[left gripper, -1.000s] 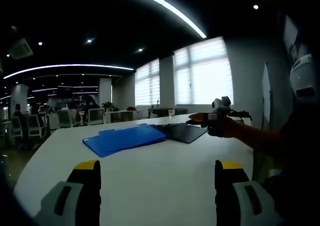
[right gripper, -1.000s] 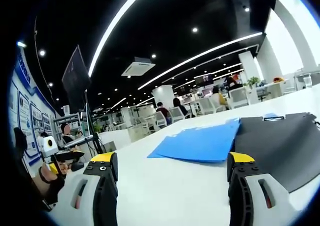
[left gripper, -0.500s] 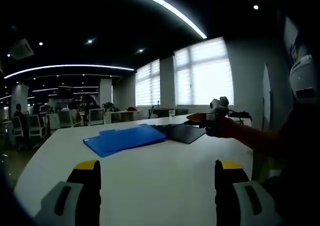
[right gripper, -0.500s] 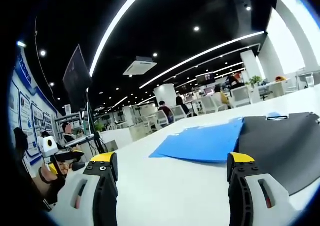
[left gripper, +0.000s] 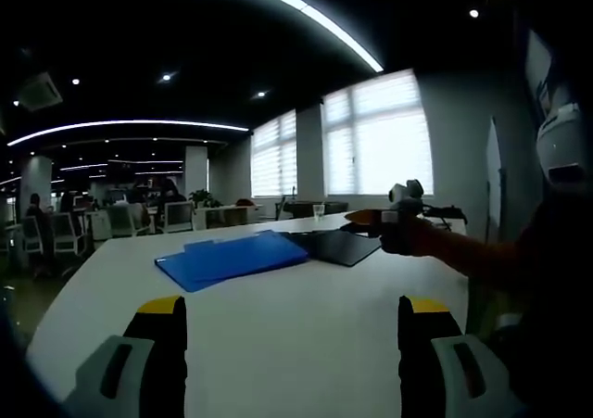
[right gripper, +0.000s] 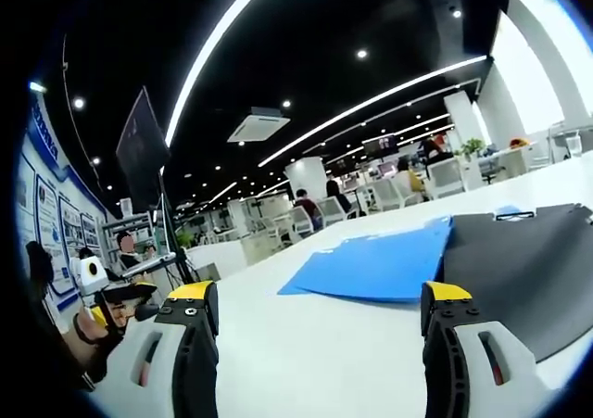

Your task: Organize the scattered folders on the table and sort them into different groups

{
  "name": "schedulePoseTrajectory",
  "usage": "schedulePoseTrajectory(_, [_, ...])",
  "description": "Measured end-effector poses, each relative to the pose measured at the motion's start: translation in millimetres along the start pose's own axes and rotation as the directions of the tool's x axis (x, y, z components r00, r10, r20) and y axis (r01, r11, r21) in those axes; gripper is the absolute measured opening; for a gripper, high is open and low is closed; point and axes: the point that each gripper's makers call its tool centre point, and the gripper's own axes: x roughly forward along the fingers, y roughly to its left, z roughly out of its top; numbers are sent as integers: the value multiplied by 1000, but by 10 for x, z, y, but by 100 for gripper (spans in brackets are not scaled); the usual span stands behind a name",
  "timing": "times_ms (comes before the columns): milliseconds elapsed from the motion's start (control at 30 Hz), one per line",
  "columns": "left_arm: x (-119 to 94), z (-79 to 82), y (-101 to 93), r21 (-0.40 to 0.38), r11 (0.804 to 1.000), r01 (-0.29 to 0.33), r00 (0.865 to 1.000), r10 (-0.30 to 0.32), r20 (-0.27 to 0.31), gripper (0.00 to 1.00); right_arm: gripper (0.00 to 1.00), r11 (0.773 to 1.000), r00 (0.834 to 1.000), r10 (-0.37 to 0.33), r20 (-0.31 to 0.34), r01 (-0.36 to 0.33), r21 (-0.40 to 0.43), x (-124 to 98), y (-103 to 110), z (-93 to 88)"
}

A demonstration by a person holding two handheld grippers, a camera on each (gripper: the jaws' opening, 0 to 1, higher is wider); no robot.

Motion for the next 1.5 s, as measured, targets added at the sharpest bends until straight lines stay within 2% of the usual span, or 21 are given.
schedulePoseTrajectory(67, [-3,6,-3,2,1000,0,1000,0,0,95,90,1000,999,-1,-39,1,-13,26,-9,-76])
schedulePoseTrajectory(167, [-7,13,-4,1,1000,2,1000,-2,0,95,89,1000,999,-4,-43,3,-24,38,-11,-77])
schedulePoseTrajectory(733, [3,38,-54,12,1000,14,1000,-14,0,95,90,999,1000,5,-26,-6,-39,122,29,74])
schedulePoseTrajectory(800, [2,28,-67,17,1000,17,1000,-17,-4,95,90,998,999,-30,-13,29,-46,131,-26,102])
schedulePoseTrajectory(967, [5,17,-83,12,1000,22,1000,-22,-3,95,91,1000,1000,-22,-7,22,-22,163,-32,115])
schedulePoseTrajectory(1500, [17,-30,-88,12,1000,21,1000,-21,-8,95,91,999,999,-29,-17,28,-35,227,-60,127])
